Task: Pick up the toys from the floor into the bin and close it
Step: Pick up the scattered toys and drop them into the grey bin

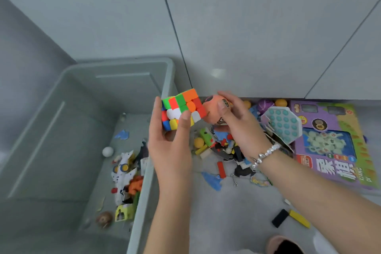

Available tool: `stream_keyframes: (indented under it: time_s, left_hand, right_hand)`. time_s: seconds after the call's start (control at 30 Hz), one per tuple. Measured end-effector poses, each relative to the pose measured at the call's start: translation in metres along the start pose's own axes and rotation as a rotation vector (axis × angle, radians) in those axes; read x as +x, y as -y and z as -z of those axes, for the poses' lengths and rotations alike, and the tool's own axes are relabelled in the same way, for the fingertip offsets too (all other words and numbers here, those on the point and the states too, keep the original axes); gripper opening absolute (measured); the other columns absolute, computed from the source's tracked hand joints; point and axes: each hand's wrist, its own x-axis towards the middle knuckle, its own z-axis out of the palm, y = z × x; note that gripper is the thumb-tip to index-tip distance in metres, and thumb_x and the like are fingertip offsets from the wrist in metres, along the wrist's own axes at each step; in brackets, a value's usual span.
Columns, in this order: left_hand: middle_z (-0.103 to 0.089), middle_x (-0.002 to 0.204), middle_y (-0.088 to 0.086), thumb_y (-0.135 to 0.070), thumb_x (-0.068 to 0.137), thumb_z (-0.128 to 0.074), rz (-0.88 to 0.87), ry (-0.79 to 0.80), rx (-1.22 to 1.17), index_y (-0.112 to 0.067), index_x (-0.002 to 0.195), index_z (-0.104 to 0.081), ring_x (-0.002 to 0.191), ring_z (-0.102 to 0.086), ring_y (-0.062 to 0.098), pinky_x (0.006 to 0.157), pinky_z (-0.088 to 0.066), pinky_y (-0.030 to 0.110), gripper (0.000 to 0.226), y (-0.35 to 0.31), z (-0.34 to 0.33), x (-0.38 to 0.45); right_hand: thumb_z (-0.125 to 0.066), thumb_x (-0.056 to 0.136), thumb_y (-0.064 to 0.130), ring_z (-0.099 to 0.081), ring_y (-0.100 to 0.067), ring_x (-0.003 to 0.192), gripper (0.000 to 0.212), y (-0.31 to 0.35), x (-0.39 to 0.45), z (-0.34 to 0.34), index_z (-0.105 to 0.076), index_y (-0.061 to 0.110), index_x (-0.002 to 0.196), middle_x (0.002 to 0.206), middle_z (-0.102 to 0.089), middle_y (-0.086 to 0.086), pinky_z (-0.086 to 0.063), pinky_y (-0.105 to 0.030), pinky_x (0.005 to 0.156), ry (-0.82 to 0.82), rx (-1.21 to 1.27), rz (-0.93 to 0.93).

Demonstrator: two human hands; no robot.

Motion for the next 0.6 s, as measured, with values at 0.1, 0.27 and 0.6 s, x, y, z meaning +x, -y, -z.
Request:
stream_keyframes:
  time_s: [0.1,0.27,0.6]
  left_hand:
    - [-0.057,0.126,-0.018,-0.025,0.085,-0.066,-0.052,-0.16,0.052,-0.033,0.138,-0.042,0.111,-0.055,-0.008,0.092,-0.045,0.014,0.059,-0.018,0.038,-0.005]
    - [-0.054,0.127,-0.02,-0.029,0.089,-0.061,0.016,-0.328,0.077,-0.036,0.14,-0.039,0.11,-0.057,-0.005,0.095,-0.047,0.021,0.056,-0.023,0.092,-0.008]
    - [-0.055,0.121,-0.021,-0.032,0.094,-0.052,0.139,-0.256,0.063,-0.034,0.131,-0.049,0.112,-0.052,-0.007,0.086,-0.044,0.012,0.037,-0.012,0.106,-0.017]
  right_hand:
    - [-0.052,0.088,0.044,-0.059,-0.013,0.106,0.028,0.024,-0.011,-0.043,-0.048,0.043,0.115,0.124,-0.054,0.001,-0.057,-0.031,0.077,0.078,-0.006,0.045]
    - [-0.055,0.088,0.042,-0.053,-0.006,0.108,0.046,0.038,-0.026,-0.104,-0.042,0.033,0.131,0.122,-0.05,0.012,-0.047,-0.016,0.086,0.25,-0.25,0.141]
    - [-0.049,0.092,0.037,-0.026,0.008,0.13,0.037,0.021,-0.032,-0.11,-0.048,0.033,0.129,0.127,-0.052,0.018,-0.022,-0.024,0.109,0.401,-0.515,0.204]
